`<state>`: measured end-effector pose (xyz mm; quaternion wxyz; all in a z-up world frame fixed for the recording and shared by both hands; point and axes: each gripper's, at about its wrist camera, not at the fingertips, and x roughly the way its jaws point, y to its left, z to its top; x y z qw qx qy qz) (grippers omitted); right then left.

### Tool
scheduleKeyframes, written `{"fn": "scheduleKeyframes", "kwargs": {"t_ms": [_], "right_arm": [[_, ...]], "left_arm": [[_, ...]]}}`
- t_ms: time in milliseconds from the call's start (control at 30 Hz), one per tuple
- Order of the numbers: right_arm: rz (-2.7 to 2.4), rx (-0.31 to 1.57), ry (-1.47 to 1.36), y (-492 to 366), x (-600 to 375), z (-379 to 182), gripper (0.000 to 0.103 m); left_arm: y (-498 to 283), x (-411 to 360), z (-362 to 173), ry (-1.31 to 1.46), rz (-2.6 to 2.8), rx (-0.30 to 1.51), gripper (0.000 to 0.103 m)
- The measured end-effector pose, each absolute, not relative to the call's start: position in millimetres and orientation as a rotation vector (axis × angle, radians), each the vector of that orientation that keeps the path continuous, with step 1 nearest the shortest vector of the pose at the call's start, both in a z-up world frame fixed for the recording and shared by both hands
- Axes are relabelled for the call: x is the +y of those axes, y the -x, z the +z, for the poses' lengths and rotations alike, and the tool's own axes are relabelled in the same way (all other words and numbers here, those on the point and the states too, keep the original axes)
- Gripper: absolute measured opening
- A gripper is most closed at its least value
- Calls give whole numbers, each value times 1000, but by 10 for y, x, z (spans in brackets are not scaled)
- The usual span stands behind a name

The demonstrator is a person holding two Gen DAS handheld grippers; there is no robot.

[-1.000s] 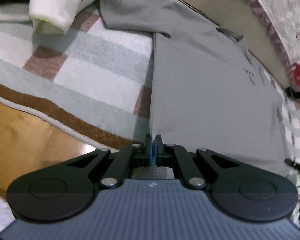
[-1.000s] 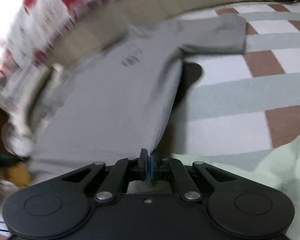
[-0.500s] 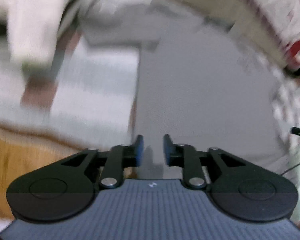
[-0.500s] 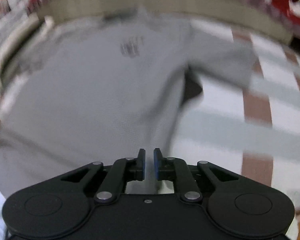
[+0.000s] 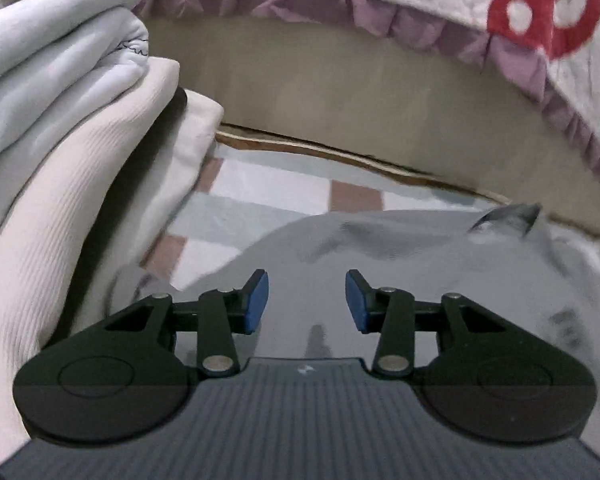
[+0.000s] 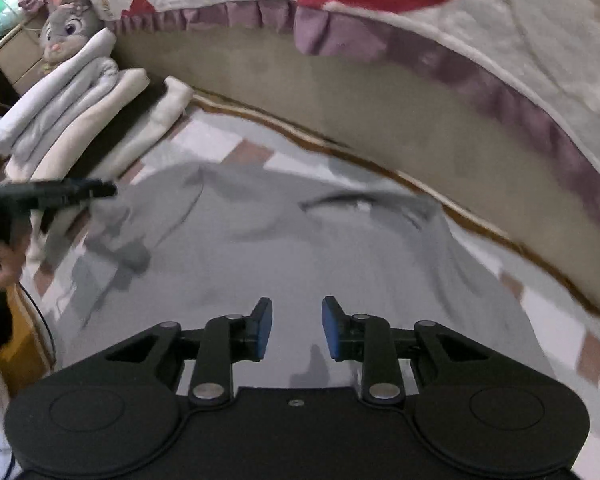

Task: Fold clothes

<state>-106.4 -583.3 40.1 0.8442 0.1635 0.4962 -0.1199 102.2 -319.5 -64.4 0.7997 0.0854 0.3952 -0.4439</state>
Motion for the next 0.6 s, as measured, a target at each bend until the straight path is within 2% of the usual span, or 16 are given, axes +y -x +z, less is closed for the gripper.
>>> {"fn": "scheduleKeyframes", "kwargs": {"t_ms": [233, 333, 400, 467, 500, 600], "right_arm": [[-299, 1006, -483, 551, -6220, -202, 32], [-331, 965, -643, 388, -6396, -501, 32], [-343, 941, -737, 312, -6486, -662, 32], [-334, 921, -774, 255, -6534, -757, 34], [-331, 913, -788, 226, -6561, -801, 35], [-333, 887, -847, 139, -6653, -952, 49]], "left_arm": [[-1177, -3324, -965, -223, -1028, 797, 42], [-1210, -3394, -1043, -234, -1043, 777, 42], [-1235, -3455, -1062, -229, -1048, 778, 47], [-1286, -3534, -1078, -207, -1043, 797, 47], [-1315, -3576, -1086, -193, -1039, 809, 47], [-1374, -3655, -1090, -165, -1039, 828, 47]]}}
